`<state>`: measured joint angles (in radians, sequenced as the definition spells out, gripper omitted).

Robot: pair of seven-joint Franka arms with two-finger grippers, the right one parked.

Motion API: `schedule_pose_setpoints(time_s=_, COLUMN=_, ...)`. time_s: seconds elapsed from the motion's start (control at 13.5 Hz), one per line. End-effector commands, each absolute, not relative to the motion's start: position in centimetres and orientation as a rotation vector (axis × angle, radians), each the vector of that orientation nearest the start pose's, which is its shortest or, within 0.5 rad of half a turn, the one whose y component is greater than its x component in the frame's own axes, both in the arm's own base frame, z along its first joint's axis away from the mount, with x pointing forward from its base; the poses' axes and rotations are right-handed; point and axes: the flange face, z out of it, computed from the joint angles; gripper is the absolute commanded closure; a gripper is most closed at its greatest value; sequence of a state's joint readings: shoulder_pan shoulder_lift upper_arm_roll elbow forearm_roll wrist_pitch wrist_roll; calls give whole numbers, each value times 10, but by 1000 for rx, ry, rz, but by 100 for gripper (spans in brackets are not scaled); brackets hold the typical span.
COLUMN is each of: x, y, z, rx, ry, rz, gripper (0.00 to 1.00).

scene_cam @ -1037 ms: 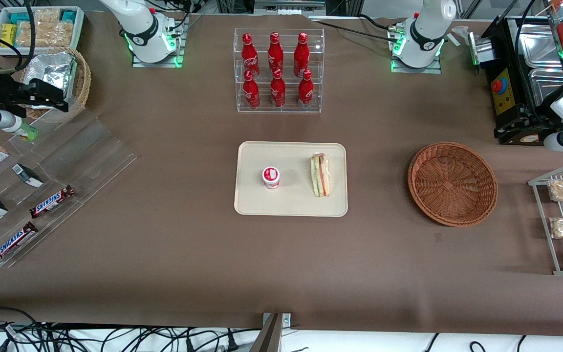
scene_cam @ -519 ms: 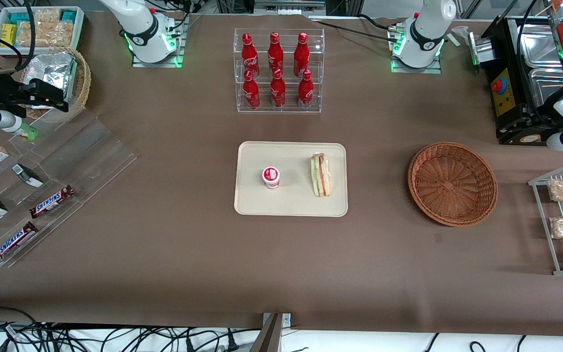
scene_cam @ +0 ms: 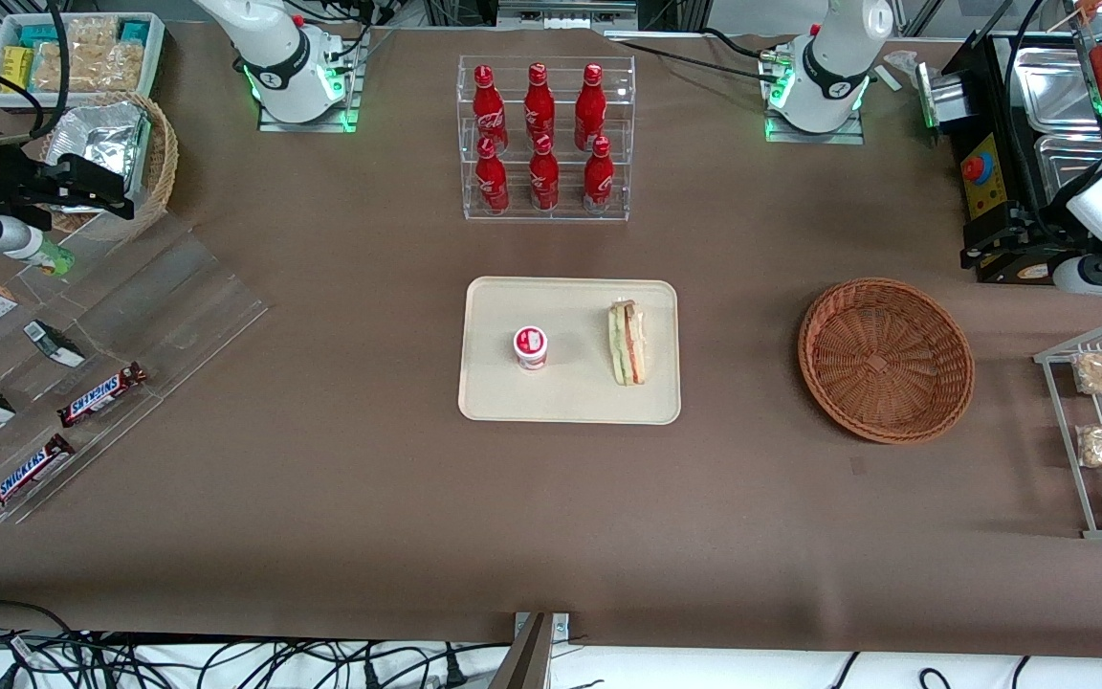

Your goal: Place sandwich from basket to tray

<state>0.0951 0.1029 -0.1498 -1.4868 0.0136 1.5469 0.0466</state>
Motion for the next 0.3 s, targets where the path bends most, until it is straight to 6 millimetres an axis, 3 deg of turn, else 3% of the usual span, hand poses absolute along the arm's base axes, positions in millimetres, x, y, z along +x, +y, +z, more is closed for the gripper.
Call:
schedule_pose_setpoints(time_s=0.0, x=579, y=-27, z=605, rx=-3162, ry=211, rz=78, gripper=0)
schedule_pose_setpoints(time_s=0.22, x=579, y=-28, z=606, rx=-3160, ry=206, rz=76, gripper=0)
